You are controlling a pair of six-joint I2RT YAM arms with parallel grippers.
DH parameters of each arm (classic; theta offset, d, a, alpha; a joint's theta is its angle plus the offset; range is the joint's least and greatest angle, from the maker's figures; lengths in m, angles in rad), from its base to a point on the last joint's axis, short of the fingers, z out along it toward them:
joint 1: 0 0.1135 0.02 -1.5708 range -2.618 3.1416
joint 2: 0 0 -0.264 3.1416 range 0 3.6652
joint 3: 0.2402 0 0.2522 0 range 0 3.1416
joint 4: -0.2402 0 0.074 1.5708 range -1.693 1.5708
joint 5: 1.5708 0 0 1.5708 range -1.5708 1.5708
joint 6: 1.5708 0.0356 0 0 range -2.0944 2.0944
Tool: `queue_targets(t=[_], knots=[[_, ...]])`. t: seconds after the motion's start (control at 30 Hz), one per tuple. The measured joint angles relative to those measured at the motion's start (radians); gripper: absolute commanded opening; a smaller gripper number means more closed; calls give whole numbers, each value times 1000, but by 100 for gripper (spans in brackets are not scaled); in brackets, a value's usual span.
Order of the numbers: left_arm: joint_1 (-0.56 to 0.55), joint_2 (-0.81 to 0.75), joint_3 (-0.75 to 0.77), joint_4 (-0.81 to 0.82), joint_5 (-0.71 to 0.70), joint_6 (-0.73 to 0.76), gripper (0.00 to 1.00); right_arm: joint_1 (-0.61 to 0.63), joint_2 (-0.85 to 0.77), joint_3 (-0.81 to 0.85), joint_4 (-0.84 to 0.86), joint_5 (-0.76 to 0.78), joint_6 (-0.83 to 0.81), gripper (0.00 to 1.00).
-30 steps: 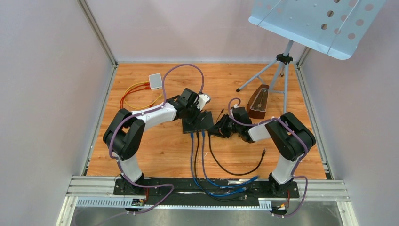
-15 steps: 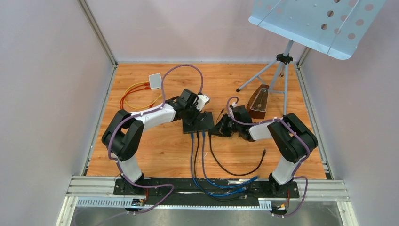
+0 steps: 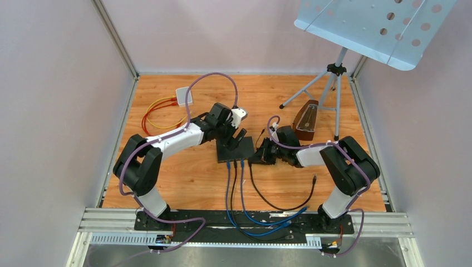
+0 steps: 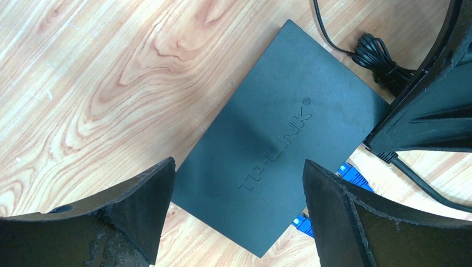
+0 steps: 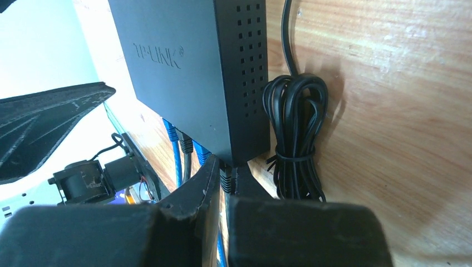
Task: Pull the plug from the switch port
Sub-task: Pull the connector from the switch port.
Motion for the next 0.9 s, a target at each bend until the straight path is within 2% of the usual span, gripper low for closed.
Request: queue_targets(t=[0.2,0.3,0.47,0.7,0.9], knots=[[0,27,-8,-3,5,-7,89,-1,3,2,-4,7,29,28],[0,36,-19,-12,5,-7,87,-3,4,2,-9,25,63,32],[0,50,-21,-16,4,-3,85,-7,4,-15,23,50,150,33],[0,53,-20,-16,4,5,81,-7,19,-83,175,63,291,32],[0,59,-14,-16,6,12,79,-7,20,-99,210,76,334,22]])
